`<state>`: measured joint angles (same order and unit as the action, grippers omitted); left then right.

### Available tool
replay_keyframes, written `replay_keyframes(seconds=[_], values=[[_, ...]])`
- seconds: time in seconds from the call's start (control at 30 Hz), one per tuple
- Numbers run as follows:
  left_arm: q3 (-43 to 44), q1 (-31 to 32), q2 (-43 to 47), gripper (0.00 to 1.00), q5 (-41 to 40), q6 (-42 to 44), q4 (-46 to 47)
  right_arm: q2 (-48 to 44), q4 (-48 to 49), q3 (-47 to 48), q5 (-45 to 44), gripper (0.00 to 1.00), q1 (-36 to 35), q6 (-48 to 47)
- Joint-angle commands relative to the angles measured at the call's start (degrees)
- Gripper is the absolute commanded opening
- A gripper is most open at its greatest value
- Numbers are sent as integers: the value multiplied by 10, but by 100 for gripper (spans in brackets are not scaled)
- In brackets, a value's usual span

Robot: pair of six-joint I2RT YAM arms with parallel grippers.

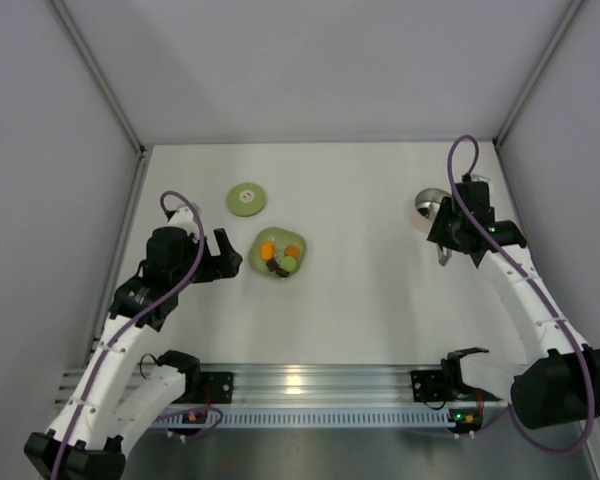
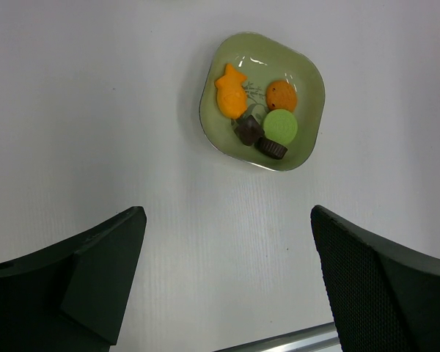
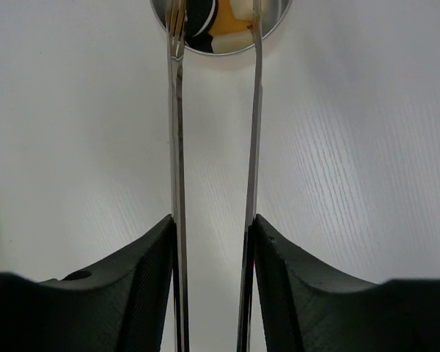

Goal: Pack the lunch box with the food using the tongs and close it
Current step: Place the fake food in the packing box.

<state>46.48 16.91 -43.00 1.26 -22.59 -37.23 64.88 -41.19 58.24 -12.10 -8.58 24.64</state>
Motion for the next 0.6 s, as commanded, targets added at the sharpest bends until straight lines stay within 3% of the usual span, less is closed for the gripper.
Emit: replay_keyframes(seconds=[0.0, 0.37, 0.57], values=[[2, -1, 0, 99, 5, 3, 23, 1, 15, 36, -1, 45, 12, -11], [2, -1, -1, 99, 6, 4, 24, -27, -12, 72, 52, 42, -20, -7], [2, -1, 2, 99, 2, 2, 23, -16, -6, 92, 9, 42, -197, 49]])
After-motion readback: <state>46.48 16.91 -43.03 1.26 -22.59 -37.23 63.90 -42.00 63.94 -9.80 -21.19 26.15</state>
